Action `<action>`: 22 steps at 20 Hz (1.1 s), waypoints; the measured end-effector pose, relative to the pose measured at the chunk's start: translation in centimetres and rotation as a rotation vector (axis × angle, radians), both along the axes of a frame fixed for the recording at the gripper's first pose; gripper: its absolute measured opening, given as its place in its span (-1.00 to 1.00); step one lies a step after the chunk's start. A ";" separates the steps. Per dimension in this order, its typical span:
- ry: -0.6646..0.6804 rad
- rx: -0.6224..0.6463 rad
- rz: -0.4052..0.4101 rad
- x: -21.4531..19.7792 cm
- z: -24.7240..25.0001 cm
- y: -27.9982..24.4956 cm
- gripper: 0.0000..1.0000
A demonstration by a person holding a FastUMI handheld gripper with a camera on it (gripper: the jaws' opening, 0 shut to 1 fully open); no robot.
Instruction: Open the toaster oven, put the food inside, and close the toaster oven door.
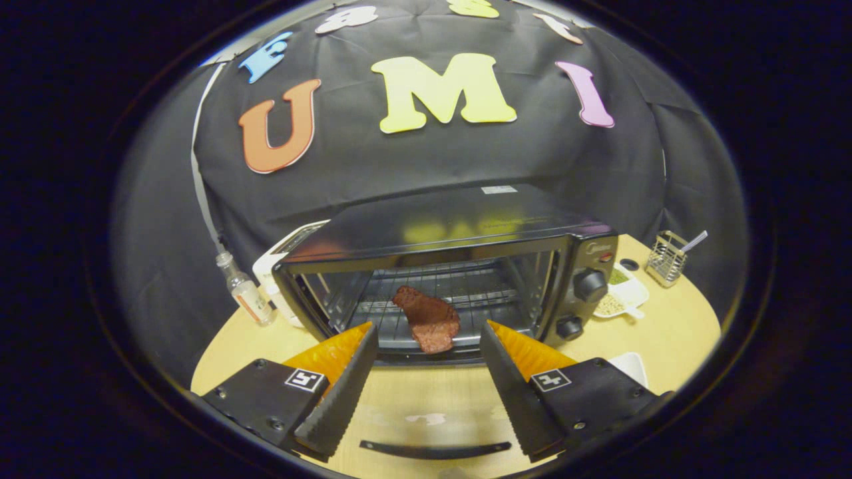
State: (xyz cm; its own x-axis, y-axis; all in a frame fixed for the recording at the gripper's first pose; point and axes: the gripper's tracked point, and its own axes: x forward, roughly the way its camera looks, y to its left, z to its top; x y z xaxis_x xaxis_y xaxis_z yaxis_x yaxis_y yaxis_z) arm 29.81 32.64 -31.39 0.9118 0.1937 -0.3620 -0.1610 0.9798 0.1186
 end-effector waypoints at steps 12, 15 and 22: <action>0.093 -0.116 0.041 -11.6 -5.2 -6.2 0.95; 0.130 -0.143 0.058 -13.6 -8.0 -6.1 0.95; 0.209 -0.152 0.077 -14.0 -12.8 -4.3 0.95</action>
State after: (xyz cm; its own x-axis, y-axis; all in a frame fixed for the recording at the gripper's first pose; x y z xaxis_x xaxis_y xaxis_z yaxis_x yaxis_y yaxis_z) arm 15.83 28.35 -44.23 0.7990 0.1885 -0.5710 -0.2229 0.9748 0.0099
